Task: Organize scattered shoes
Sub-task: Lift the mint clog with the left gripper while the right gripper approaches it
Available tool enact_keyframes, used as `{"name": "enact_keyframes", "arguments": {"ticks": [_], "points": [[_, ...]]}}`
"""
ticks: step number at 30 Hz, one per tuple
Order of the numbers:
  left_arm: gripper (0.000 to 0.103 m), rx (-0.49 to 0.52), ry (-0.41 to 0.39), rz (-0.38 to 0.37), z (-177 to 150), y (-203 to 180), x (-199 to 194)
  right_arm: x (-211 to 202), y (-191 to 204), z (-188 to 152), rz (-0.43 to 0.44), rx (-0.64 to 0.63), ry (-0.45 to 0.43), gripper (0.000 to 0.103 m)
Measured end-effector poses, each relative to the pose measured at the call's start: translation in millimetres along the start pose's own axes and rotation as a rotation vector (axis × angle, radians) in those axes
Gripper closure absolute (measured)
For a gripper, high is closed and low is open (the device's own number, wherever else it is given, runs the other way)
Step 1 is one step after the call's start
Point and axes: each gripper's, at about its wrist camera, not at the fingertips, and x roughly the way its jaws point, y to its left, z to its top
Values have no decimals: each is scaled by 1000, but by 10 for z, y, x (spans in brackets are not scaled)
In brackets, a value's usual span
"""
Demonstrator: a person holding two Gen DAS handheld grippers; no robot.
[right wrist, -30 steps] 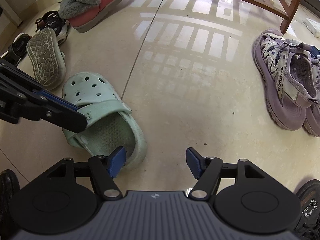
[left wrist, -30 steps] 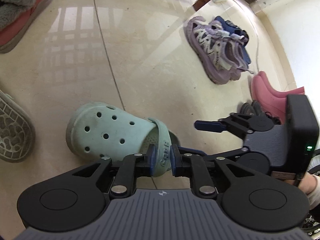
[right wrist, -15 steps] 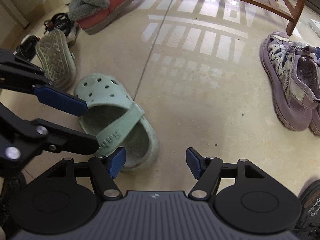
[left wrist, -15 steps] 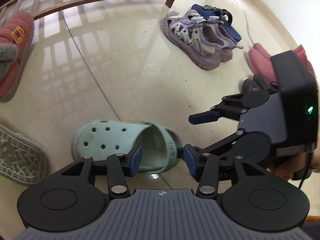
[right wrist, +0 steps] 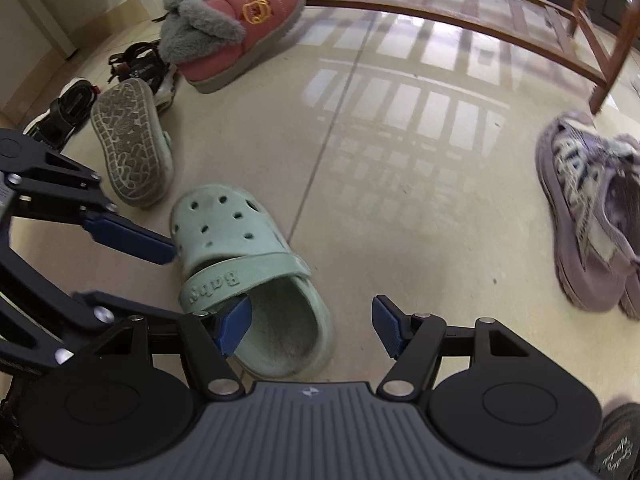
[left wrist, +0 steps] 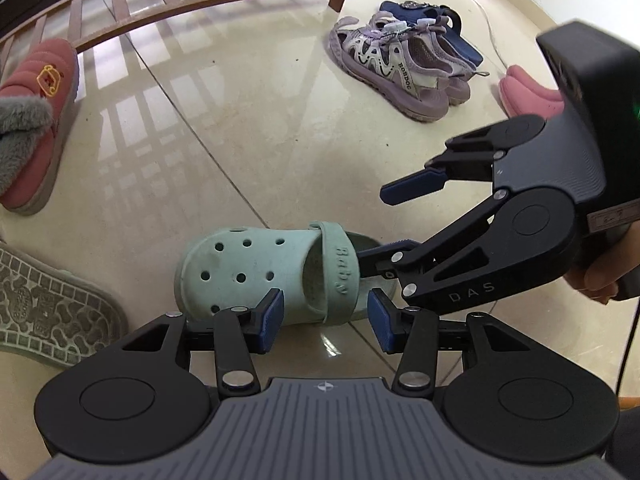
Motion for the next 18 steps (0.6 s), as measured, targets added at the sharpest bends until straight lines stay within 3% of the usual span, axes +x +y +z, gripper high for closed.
{"name": "enact_keyframes", "arguments": {"ticks": [8, 18], "points": [[57, -8, 7, 23, -25, 51, 108, -25, 18, 92, 3, -16, -8, 31], [60, -131, -8, 17, -27, 212, 60, 60, -141, -145, -27, 3, 55, 31]]}}
